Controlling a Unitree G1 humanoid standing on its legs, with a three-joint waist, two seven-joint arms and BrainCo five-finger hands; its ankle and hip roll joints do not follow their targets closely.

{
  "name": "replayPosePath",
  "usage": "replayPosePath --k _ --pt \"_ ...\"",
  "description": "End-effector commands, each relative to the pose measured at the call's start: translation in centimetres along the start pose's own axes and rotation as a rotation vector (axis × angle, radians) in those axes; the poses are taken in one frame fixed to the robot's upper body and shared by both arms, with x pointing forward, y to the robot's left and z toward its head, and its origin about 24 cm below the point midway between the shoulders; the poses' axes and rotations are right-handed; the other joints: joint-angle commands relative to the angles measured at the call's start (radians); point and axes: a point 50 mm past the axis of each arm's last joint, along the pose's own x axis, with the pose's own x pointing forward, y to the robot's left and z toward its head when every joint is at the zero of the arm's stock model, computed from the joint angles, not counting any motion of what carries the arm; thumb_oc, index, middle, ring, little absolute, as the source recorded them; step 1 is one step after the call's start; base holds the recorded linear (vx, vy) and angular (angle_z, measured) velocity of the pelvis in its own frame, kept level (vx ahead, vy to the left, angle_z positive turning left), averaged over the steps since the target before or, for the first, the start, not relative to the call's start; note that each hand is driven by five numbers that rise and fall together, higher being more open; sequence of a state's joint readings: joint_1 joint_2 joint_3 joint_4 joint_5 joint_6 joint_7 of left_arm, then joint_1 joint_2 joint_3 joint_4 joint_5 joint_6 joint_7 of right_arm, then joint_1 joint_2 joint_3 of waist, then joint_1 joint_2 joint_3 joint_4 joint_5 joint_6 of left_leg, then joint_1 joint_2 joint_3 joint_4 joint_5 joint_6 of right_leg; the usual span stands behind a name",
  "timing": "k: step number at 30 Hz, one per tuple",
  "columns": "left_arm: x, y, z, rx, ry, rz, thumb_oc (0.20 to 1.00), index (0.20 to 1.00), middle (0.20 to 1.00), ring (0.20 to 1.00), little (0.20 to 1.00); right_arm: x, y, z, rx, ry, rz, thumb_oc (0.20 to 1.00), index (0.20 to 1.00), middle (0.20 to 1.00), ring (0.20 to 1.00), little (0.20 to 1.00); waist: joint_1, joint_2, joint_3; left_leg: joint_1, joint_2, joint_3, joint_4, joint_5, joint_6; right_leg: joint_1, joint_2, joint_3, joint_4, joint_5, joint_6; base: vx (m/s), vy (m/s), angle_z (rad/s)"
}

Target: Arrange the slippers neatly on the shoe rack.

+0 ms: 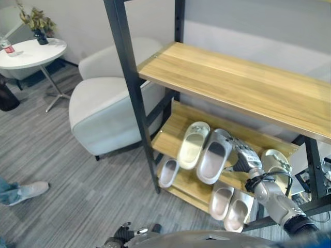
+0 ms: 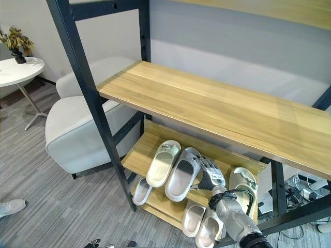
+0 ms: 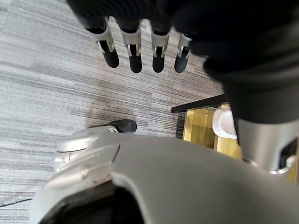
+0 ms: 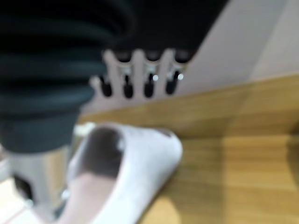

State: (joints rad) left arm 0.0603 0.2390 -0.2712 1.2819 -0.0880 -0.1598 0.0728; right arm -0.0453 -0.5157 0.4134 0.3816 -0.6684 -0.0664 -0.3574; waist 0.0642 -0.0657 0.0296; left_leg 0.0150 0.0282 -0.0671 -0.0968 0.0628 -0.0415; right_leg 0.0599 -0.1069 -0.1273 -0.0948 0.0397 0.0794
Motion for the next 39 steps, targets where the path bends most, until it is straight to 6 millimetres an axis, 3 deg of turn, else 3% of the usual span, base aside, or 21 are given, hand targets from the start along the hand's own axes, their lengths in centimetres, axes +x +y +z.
replayPosePath --k 1,8,16,22,26,31,39 --pt "0.6 -0.8 2.1 0.02 -0.023 -0.004 1.0 1.0 1.0 1.0 1.0 2.8 -3.4 1.3 0.022 -0.049 -0.164 1.0 1.0 1.0 1.0 1.0 0.025 0.005 0.054 0.015 -0.031 -0.007 0.01 -0.096 0.022 -0.014 -0.053 -0.036 0.033 -0.027 0.079 0.0 0.0 0.0" --pt "0.8 -0.5 3.4 0.008 -0.059 0.017 1.0 1.0 1.0 1.0 1.0 4.7 -5.3 1.1 0.039 -0.012 -0.265 1.0 1.0 1.0 1.0 1.0 0.035 0.014 0.072 -0.038 -0.038 -0.016 0.01 -0.084 0.021 -0.052 -0.057 -0.045 0.022 -0.014 0.08 -0.01 0.003 0.04" --pt "0.8 0.1 3.1 0.017 -0.045 0.038 1.0 1.0 1.0 1.0 1.0 5.8 -7.0 1.9 0.142 -0.033 -0.332 1.0 1.0 1.0 1.0 1.0 0.052 0.015 0.081 -0.083 -0.044 -0.032 0.012 -0.073 0.018 -0.086 -0.059 -0.06 0.02 -0.008 0.077 0.0 0.013 0.09" --pt "0.8 0.1 3.0 0.018 -0.039 0.039 1.0 1.0 1.0 1.0 1.0 5.8 -6.6 2.3 0.165 -0.046 -0.312 1.0 1.0 1.0 1.0 1.0 0.059 0.005 0.089 -0.097 -0.044 -0.042 0.013 -0.072 0.017 -0.093 -0.057 -0.066 0.02 -0.011 0.074 0.01 -0.008 0.08" --pt "1.0 0.1 4.2 -0.001 -0.071 0.044 1.0 1.0 1.0 1.0 1.0 6.0 -5.0 1.4 0.144 0.025 -0.251 1.0 1.0 1.0 1.0 1.0 0.064 -0.001 0.104 -0.117 -0.046 -0.045 0.015 -0.067 0.016 -0.108 -0.057 -0.07 0.018 -0.007 0.074 0.01 -0.005 0.03" --pt "1.1 0.5 5.5 -0.025 -0.109 0.06 1.0 1.0 1.0 1.0 1.0 6.7 -5.1 0.5 0.105 0.089 -0.263 1.0 1.0 1.0 1.0 1.0 0.064 0.002 0.11 -0.146 -0.048 -0.044 0.016 -0.06 0.015 -0.137 -0.059 -0.07 0.018 0.002 0.073 0.0 0.0 0.0" --pt "1.1 0.7 5.2 -0.032 -0.103 0.068 1.0 1.0 1.0 1.0 1.0 7.3 -5.4 -0.6 0.061 0.17 -0.287 1.0 1.0 1.0 1.0 1.0 0.066 0.012 0.107 -0.157 -0.055 -0.048 0.017 -0.058 0.015 -0.148 -0.064 -0.07 0.019 0.003 0.072 0.0 0.0 0.0"
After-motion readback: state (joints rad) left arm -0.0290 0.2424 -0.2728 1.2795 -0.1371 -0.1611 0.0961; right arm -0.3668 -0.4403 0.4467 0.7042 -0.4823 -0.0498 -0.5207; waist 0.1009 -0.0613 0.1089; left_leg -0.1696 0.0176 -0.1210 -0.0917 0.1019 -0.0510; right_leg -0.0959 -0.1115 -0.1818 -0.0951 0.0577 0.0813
